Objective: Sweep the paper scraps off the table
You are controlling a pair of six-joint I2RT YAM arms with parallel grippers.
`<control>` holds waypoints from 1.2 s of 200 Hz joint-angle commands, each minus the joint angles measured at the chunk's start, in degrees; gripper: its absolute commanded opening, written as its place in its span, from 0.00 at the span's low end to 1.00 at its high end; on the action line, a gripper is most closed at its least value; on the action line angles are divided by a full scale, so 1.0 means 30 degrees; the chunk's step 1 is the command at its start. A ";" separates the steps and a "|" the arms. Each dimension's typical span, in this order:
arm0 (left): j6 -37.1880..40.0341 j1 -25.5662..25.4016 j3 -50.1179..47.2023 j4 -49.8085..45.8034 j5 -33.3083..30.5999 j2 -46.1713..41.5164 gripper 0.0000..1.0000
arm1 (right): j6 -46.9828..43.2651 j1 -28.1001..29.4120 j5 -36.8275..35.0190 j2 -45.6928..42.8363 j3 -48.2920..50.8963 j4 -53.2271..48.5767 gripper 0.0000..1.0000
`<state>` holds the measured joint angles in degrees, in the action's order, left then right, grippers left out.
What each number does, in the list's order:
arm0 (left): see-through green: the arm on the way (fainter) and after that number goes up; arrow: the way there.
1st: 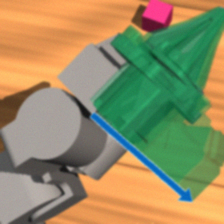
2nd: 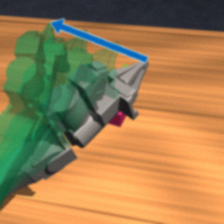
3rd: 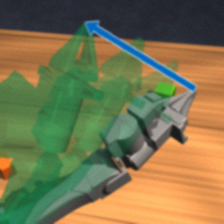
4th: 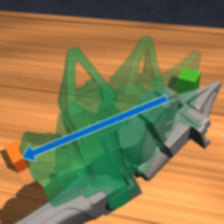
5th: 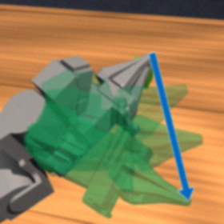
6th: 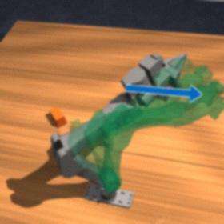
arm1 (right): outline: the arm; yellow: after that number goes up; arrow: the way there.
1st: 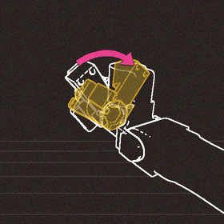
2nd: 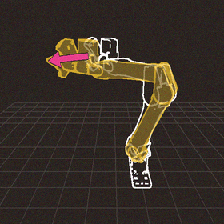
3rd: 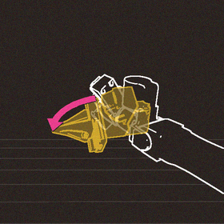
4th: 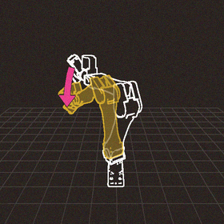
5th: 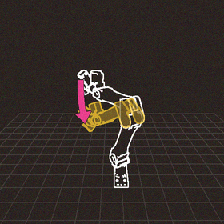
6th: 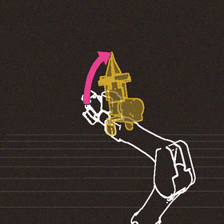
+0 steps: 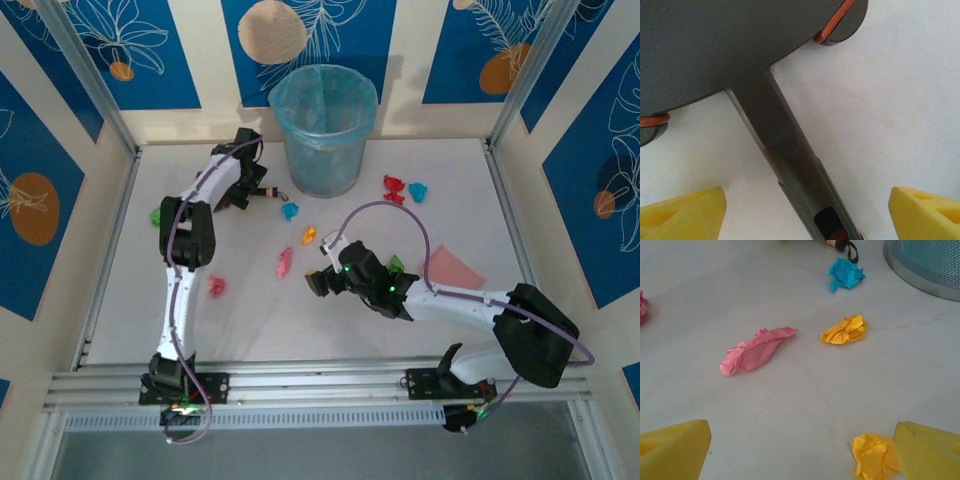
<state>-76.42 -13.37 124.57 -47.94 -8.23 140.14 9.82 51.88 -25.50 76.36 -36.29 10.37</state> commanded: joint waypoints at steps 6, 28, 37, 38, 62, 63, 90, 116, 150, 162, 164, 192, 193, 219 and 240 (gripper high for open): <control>-0.4636 0.0323 0.0903 -0.3221 -0.1516 0.0447 0.80 | -0.0432 0.0198 0.0338 0.0204 -0.0590 0.0476 0.94; -0.4837 0.0324 0.1489 -0.3343 -0.1659 0.0859 0.73 | -0.0484 0.0252 0.0400 0.0248 -0.0672 0.0470 0.94; -0.4928 0.0351 0.1701 -0.3272 -0.1513 0.1047 0.72 | -0.0530 0.0258 0.0385 0.0310 -0.0691 0.0445 0.94; -0.4932 0.0367 0.1724 -0.3270 -0.1494 0.1059 0.72 | -0.0526 0.0257 0.0384 0.0320 -0.0698 0.0442 0.94; -0.4981 0.0383 0.2703 -0.3603 -0.1310 0.1789 0.70 | -0.0579 0.0314 0.0406 0.0398 -0.0706 0.0384 0.94; -0.4988 0.0383 0.2737 -0.3611 -0.1305 0.1826 0.70 | -0.0579 0.0314 0.0409 0.0407 -0.0705 0.0382 0.94; -0.5139 0.0399 0.3082 -0.4146 -0.1549 0.2184 0.68 | -0.0637 0.0293 0.0400 0.0408 -0.0719 0.0410 0.94; -0.5162 0.0525 0.3069 -0.4488 -0.1875 0.2303 0.60 | -0.0667 0.0315 0.0392 0.0414 -0.0762 0.0425 0.94; -0.5066 0.0727 0.3043 -0.5063 -0.2268 0.2408 0.52 | -0.0697 0.0309 0.0388 0.0408 -0.0734 0.0369 0.94; -0.4985 0.0767 0.3036 -0.5113 -0.2357 0.2413 0.50 | -0.0697 0.0297 0.0433 0.0409 -0.0736 0.0352 0.94; -0.4970 0.0801 0.3021 -0.5113 -0.2355 0.2417 0.49 | -0.0697 0.0310 0.0432 0.0415 -0.0735 0.0352 0.94; -0.4760 0.0983 0.3036 -0.5054 -0.2101 0.2477 0.44 | -0.0724 0.0315 0.0455 0.0430 -0.0744 0.0377 0.94; -0.4760 0.0990 0.3036 -0.5054 -0.2111 0.2478 0.43 | -0.0740 0.0300 0.0463 0.0438 -0.0739 0.0379 0.94; -0.4609 0.1049 0.3029 -0.4995 -0.1946 0.2477 0.38 | -0.0786 0.0318 0.0533 0.0497 -0.0734 0.0410 0.94; -0.4641 0.1053 0.3036 -0.4970 -0.1811 0.2478 0.33 | -0.0799 0.0315 0.0555 0.0548 -0.0736 0.0378 0.94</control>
<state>-77.01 -11.11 132.18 -52.10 -10.35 145.91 8.34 52.49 -25.02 77.17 -37.19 10.94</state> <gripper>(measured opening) 0.354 0.941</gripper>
